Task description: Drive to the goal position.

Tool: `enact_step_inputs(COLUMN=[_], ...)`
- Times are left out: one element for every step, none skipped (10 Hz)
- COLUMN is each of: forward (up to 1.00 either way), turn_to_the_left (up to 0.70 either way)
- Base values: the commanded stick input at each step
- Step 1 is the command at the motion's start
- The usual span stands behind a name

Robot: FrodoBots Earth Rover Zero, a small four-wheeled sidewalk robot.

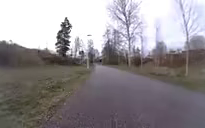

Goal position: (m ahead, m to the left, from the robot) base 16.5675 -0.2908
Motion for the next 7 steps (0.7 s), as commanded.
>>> enact_step_inputs(forward=[0.70, 0.70, 0.70, 0.70, 0.70, 0.70, 0.70], turn_to_the_left=[0.00, 0.00, 0.00, 0.00, 0.00, 0.00, 0.00])
